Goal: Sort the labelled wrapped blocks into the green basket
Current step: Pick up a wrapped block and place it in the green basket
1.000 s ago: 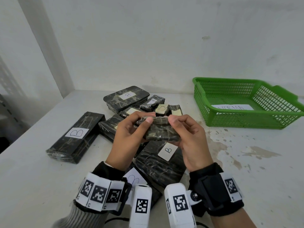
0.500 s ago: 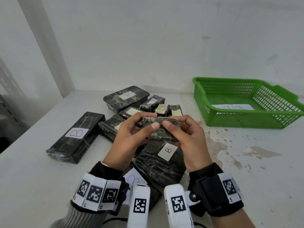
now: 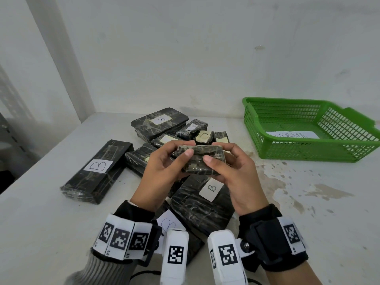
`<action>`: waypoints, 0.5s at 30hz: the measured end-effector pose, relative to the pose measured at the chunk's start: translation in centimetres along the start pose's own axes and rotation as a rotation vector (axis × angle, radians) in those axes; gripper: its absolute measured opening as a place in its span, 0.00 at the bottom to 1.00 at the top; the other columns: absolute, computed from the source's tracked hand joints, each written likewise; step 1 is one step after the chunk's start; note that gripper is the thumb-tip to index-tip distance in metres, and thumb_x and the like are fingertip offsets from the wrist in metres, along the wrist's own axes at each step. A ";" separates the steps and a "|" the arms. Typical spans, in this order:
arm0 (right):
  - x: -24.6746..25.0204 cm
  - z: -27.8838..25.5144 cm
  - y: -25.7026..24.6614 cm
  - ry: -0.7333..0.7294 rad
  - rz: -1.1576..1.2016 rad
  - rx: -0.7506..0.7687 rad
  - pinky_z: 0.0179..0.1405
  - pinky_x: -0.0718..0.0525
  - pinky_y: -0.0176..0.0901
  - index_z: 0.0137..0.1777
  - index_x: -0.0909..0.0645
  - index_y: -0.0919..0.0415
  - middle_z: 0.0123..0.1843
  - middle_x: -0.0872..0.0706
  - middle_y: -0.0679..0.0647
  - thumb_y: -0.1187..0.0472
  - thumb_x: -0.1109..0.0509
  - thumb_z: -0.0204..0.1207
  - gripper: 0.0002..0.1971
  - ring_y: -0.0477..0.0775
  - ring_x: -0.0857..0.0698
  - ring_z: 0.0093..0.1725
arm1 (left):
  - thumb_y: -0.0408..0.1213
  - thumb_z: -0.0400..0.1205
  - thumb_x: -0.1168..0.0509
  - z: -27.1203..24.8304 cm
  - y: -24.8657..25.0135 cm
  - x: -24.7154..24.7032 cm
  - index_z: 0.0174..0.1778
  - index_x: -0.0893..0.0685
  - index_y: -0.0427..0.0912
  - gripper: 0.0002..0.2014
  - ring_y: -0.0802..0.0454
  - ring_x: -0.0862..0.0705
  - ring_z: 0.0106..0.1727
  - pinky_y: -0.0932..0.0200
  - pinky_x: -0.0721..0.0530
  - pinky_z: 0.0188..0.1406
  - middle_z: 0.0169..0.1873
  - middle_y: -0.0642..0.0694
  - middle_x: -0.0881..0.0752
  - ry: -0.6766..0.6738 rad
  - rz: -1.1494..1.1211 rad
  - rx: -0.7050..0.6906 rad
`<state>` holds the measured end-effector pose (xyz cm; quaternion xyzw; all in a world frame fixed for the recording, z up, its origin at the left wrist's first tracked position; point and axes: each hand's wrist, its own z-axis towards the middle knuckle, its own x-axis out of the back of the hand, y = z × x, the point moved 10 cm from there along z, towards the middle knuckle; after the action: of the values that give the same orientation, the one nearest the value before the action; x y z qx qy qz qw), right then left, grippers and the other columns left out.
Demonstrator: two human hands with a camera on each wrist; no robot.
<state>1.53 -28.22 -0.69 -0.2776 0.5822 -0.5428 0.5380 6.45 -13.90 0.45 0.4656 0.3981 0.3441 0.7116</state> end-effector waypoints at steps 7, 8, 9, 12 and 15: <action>-0.7 0.0 -0.1 -0.070 0.045 -0.024 0.49 0.10 0.45 0.59 0.18 0.62 0.50 0.08 0.55 0.62 0.23 0.66 0.20 0.52 0.10 0.51 | 0.34 0.83 0.37 0.2 0.0 0.7 0.58 0.16 0.32 0.12 0.45 0.10 0.51 0.53 0.10 0.45 0.52 0.39 0.10 0.059 0.089 -0.033; -0.7 0.0 -0.1 -0.071 0.047 -0.025 0.50 0.10 0.45 0.60 0.18 0.62 0.51 0.08 0.55 0.64 0.24 0.68 0.19 0.52 0.10 0.52 | 0.38 0.82 0.36 0.3 0.0 0.7 0.59 0.16 0.32 0.15 0.43 0.10 0.53 0.51 0.10 0.47 0.53 0.38 0.10 0.058 0.085 -0.026; -0.6 0.1 -0.1 -0.062 0.045 -0.021 0.51 0.10 0.46 0.60 0.17 0.62 0.52 0.08 0.56 0.68 0.25 0.71 0.17 0.53 0.10 0.53 | 0.41 0.80 0.36 0.3 -0.2 0.7 0.60 0.16 0.33 0.17 0.42 0.10 0.55 0.49 0.10 0.49 0.55 0.37 0.11 0.050 0.080 -0.010; -0.3 0.0 -0.2 -0.030 0.024 0.023 0.53 0.10 0.47 0.59 0.16 0.63 0.55 0.09 0.58 0.74 0.26 0.73 0.15 0.54 0.10 0.56 | 0.42 0.79 0.36 0.2 -0.7 0.3 0.64 0.18 0.37 0.19 0.44 0.11 0.56 0.51 0.11 0.52 0.55 0.41 0.10 0.014 0.049 0.030; -0.1 -0.1 -0.8 -0.008 0.004 0.087 0.50 0.12 0.41 0.59 0.16 0.62 0.58 0.10 0.58 0.72 0.23 0.69 0.18 0.52 0.10 0.56 | 0.35 0.83 0.36 0.1 -0.6 0.7 0.68 0.19 0.43 0.17 0.50 0.10 0.55 0.56 0.12 0.55 0.55 0.48 0.10 0.041 0.100 0.014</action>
<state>1.26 -28.27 0.12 -0.2549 0.5565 -0.5654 0.5529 6.93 -13.56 -0.29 0.4827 0.3911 0.3860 0.6819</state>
